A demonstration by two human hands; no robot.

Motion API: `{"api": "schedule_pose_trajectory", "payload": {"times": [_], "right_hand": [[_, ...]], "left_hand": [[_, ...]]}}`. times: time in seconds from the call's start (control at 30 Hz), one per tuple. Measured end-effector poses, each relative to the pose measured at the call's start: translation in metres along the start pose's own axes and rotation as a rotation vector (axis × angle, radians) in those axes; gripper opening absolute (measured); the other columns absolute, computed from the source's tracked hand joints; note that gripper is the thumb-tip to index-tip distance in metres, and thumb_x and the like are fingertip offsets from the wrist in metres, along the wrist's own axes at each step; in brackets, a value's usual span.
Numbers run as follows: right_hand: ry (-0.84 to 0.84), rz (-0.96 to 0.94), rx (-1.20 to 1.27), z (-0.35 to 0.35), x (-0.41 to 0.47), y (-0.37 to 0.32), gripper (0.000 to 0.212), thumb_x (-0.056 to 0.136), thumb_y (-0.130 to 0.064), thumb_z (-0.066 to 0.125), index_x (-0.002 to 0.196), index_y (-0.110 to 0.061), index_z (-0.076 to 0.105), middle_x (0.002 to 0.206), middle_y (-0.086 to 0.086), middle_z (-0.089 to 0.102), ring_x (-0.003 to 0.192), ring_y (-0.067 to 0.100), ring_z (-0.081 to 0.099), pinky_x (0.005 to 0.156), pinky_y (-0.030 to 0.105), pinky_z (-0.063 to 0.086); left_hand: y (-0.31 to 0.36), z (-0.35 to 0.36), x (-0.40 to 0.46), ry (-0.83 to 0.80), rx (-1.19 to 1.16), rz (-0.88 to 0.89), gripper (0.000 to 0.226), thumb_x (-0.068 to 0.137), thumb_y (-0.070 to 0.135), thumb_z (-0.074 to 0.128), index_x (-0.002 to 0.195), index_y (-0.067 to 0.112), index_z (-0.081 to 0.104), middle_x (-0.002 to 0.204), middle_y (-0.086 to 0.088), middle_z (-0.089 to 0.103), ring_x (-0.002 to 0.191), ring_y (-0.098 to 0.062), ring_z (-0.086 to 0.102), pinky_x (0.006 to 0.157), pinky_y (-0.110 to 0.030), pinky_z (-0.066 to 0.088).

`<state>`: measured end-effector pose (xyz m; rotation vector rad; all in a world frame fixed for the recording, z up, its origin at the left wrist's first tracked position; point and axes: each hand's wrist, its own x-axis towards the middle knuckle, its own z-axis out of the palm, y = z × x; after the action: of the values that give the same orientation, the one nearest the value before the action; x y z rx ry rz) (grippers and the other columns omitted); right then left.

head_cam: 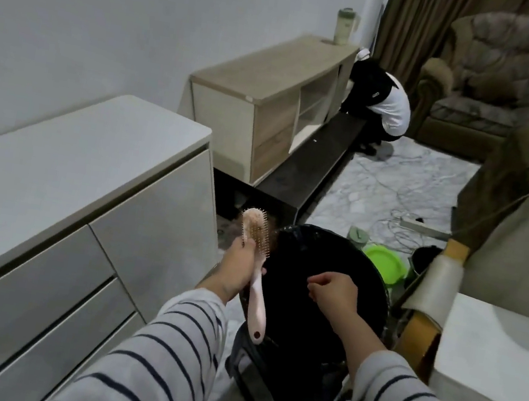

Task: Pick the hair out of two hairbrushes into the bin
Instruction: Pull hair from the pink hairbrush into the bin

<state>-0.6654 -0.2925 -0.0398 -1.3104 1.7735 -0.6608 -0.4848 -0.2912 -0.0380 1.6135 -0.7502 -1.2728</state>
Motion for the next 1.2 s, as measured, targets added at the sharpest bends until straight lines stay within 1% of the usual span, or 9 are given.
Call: {"api": "schedule_pose_trajectory", "payload": {"times": [0.1,0.17,0.33,0.53,0.63,0.73,0.93,1.03,1.2], "right_hand": [[0.037,0.081,-0.104,-0.019,0.003,0.030,0.015,0.082,-0.005,0.062,0.080,-0.011,0.076,0.075,0.006,0.072,0.078,0.020,0.067,0.076,0.024,0.055],[0.033,0.078,-0.077,-0.025,0.003,0.037,0.021,0.082,-0.003,0.058,0.084,-0.014,0.076,0.093,0.009,0.074,0.089,0.023,0.067,0.082,0.031,0.055],[-0.231,0.160,0.524,-0.027,0.002,0.003,0.050,0.088,0.001,0.046,0.135,-0.018,0.049,0.110,0.001,0.054,0.105,0.021,0.056,0.084,0.029,0.042],[-0.442,0.083,0.534,-0.017,0.006,0.002,0.038,0.085,-0.010,0.065,0.121,-0.001,0.057,0.083,0.009,0.063,0.067,0.011,0.058,0.059,0.015,0.051],[-0.393,0.029,0.515,-0.014,0.005,0.005,0.012,0.083,-0.008,0.067,0.093,-0.002,0.067,0.068,0.008,0.061,0.054,0.006,0.058,0.054,0.013,0.050],[-0.334,0.025,0.526,-0.017,0.006,0.008,0.010,0.082,-0.007,0.068,0.073,-0.009,0.065,0.062,0.006,0.059,0.049,0.006,0.056,0.055,0.017,0.049],[-0.285,0.085,0.729,-0.024,0.005,0.007,0.012,0.089,-0.008,0.059,0.079,-0.013,0.062,0.079,0.005,0.063,0.070,0.013,0.060,0.064,0.020,0.050],[-0.308,0.079,0.961,-0.025,0.007,-0.006,0.014,0.096,-0.015,0.048,0.083,-0.020,0.051,0.095,-0.003,0.068,0.083,0.014,0.063,0.071,0.024,0.047],[-0.312,0.002,0.931,-0.017,0.009,-0.021,0.020,0.099,-0.015,0.040,0.081,-0.021,0.043,0.065,0.000,0.059,0.052,0.011,0.045,0.051,0.022,0.037]], "left_hand": [[-0.003,0.016,-0.005,-0.028,0.048,0.018,0.024,0.103,0.025,0.031,0.113,0.009,0.047,0.079,-0.007,0.059,0.053,-0.022,0.056,0.056,-0.031,0.047],[-0.005,0.022,-0.009,-0.043,0.098,0.042,0.027,0.103,0.026,0.032,0.115,0.008,0.048,0.082,-0.007,0.059,0.054,-0.021,0.056,0.055,-0.031,0.048],[-0.010,0.036,-0.014,-0.084,0.187,0.036,0.027,0.104,0.027,0.032,0.098,0.011,0.053,0.078,-0.007,0.058,0.057,-0.021,0.056,0.054,-0.030,0.047],[-0.009,0.054,-0.017,-0.235,0.156,0.023,0.047,0.095,0.049,0.038,0.090,0.007,0.059,0.066,-0.005,0.056,0.054,-0.017,0.052,0.050,-0.028,0.044],[-0.013,0.054,-0.016,-0.180,0.233,0.019,0.063,0.082,0.062,0.052,0.106,0.004,0.058,0.077,-0.009,0.062,0.053,-0.017,0.058,0.051,-0.029,0.049],[-0.017,0.053,-0.014,-0.159,0.203,0.015,0.039,0.092,0.045,0.056,0.101,0.008,0.052,0.076,-0.011,0.057,0.051,-0.018,0.055,0.049,-0.033,0.053],[-0.011,0.050,-0.008,-0.090,0.189,0.091,0.032,0.098,0.038,0.048,0.086,0.008,0.053,0.063,-0.008,0.053,0.049,-0.016,0.053,0.044,-0.028,0.053],[-0.013,0.050,-0.003,-0.104,0.235,0.083,0.043,0.096,0.042,0.050,0.105,0.001,0.055,0.068,-0.009,0.054,0.050,-0.016,0.053,0.042,-0.026,0.048],[-0.008,0.053,-0.002,-0.054,0.256,0.099,0.037,0.097,0.041,0.049,0.094,0.005,0.055,0.067,-0.009,0.054,0.051,-0.018,0.054,0.041,-0.026,0.047]]}}
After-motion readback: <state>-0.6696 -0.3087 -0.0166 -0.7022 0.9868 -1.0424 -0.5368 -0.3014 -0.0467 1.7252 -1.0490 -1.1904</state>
